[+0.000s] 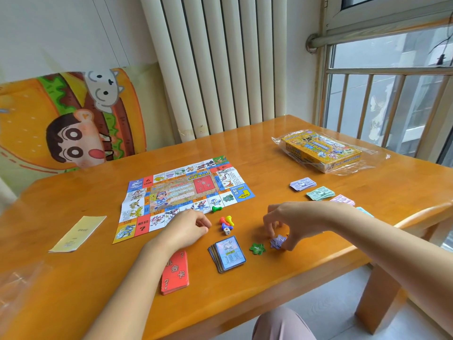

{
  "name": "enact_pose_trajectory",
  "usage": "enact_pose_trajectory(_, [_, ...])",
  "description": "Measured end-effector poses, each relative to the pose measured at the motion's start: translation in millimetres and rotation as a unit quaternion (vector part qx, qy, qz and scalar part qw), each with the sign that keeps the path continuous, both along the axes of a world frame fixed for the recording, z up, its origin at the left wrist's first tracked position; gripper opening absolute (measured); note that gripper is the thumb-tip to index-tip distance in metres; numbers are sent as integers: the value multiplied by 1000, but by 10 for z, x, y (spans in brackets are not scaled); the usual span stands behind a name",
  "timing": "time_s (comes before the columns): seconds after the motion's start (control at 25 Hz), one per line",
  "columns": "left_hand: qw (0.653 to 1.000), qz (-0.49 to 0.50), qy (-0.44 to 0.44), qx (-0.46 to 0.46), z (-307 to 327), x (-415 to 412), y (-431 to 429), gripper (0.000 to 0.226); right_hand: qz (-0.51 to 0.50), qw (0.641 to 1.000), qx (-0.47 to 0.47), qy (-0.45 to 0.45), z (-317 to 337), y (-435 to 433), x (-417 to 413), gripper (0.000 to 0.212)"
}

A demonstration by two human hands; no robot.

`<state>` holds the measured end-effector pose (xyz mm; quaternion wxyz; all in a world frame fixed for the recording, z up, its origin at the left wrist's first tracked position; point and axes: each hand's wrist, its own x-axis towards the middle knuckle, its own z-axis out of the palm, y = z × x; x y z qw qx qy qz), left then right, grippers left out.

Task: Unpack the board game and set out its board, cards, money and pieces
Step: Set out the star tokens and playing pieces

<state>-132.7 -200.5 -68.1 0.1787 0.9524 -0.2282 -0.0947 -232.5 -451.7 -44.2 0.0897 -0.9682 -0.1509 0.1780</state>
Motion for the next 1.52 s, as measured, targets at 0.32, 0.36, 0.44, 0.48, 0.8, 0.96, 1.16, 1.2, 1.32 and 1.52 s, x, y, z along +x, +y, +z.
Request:
enact_pose_trajectory(0.32, [1000,-9,8,-12,5,-2,-24,19,26,1000,5,15,42,94,-2,32])
enact_pose_trajectory(0.36, [1000,-10,10,-13,9,-8,-19,19,28,999,5,14,43,104,-5,31])
enact_pose_trajectory(0.44, [1000,-11,14,-14,17,-21,10,18,35,999,2,11,32,129,-12,27])
enact_pose_trajectory(0.48, [1000,-11,17,-13,22,-29,38,17,38,999,-2,8,25,142,-14,25])
enact_pose_trajectory(0.8, [995,35,90,22,133,-167,571,21,27,1000,-13,9,31,208,-42,17])
enact_pose_trajectory(0.96, [986,31,150,61,179,-389,643,47,-11,1000,17,-11,86,188,-6,15])
enact_pose_trajectory(1.16, [987,29,140,78,177,-522,594,60,-47,998,28,-30,126,145,9,19])
enact_pose_trajectory(1.2, [987,30,134,83,173,-526,587,60,-47,998,28,-31,128,162,8,21])
enact_pose_trajectory(1.32, [986,27,126,101,179,-554,557,61,-28,998,44,-40,111,307,25,29])
enact_pose_trajectory(1.52, [986,34,138,89,190,-616,526,60,75,996,31,-40,16,743,115,56])
